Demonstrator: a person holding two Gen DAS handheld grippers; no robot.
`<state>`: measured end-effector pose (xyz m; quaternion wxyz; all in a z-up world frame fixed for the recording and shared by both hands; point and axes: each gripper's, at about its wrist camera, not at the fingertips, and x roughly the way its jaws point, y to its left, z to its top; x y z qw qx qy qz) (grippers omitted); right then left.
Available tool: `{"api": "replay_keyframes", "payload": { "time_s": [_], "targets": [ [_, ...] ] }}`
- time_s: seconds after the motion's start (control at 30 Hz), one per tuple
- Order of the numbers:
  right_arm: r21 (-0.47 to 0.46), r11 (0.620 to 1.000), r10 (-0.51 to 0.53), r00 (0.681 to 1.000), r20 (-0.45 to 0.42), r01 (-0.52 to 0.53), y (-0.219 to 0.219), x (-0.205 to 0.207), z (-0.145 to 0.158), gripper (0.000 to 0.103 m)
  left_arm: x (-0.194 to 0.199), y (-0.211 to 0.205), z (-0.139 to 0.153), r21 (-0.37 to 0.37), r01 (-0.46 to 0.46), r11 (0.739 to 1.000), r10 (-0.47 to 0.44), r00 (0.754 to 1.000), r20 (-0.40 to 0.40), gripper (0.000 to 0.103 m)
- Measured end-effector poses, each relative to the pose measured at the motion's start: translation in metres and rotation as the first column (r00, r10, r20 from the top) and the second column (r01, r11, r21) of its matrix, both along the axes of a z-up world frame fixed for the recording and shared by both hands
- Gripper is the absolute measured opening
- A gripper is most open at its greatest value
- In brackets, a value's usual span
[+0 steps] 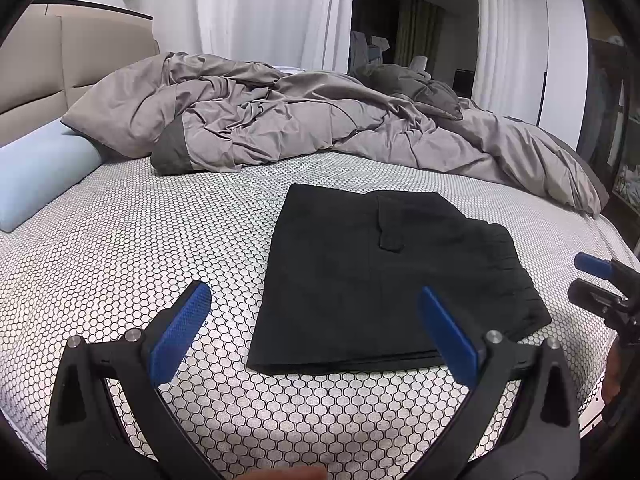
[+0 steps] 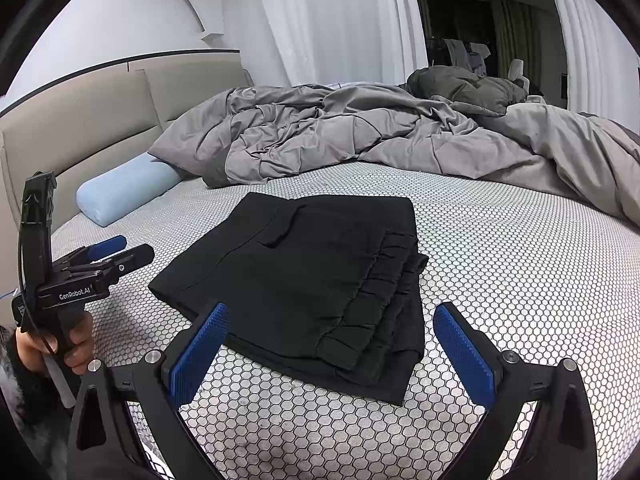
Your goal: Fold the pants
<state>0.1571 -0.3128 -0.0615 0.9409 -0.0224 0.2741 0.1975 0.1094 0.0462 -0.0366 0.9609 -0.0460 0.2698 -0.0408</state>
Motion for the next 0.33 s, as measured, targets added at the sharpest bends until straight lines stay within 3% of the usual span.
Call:
{"api": "replay_keyframes", "payload": {
  "time_s": [0.33],
  "targets": [
    [-0.006, 1.000, 0.007, 1.000, -0.005, -0.007, -0.0005, 0.0020, -0.0007, 0.103, 0.0018, 0.0049, 0.0013, 0.005, 0.008, 1.000, -0.008, 1.000, 0.005, 0.102]
  ]
}}
